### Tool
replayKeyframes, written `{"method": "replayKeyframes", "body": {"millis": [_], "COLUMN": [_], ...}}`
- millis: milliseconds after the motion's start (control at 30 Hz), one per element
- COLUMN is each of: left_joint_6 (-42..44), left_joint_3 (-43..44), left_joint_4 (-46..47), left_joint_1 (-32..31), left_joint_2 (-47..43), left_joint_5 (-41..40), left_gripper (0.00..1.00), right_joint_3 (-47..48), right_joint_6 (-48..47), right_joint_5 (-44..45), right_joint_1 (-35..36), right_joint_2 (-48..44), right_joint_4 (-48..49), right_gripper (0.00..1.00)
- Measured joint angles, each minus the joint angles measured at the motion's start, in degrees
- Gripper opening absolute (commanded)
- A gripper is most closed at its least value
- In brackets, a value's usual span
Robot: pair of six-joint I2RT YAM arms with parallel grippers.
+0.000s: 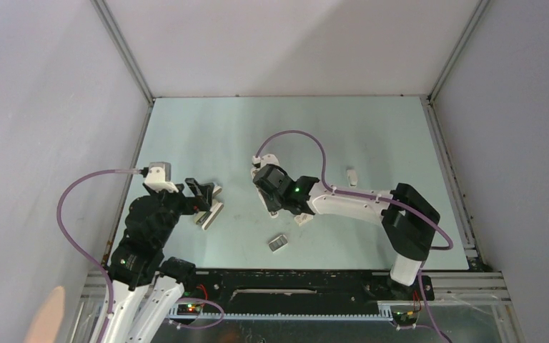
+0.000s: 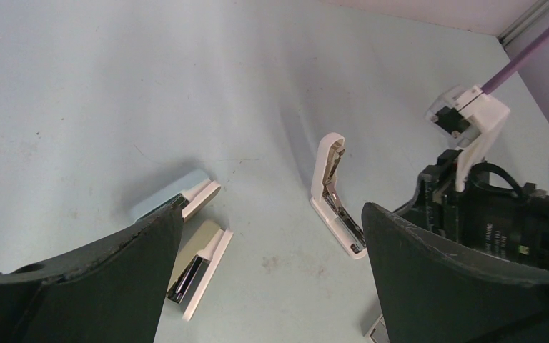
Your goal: Load the staples into the stapler
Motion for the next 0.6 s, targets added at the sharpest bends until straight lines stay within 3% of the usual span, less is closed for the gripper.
{"method": "replayKeyframes", "body": {"millis": [600], "left_joint_6": [0.0], "left_joint_3": [0.0], "left_joint_4": [0.0], "left_joint_1": [0.0], "left_joint_2": [-0.33], "left_joint_5": [0.0], "left_gripper": [0.98], "right_joint_3": [0.13], "right_joint_6": [-3.41], "right_joint_5": [1.73], "right_joint_1": [-0.7], "right_joint_2": [4.98], "right_joint_4": [8.17], "right_gripper": [0.17]}}
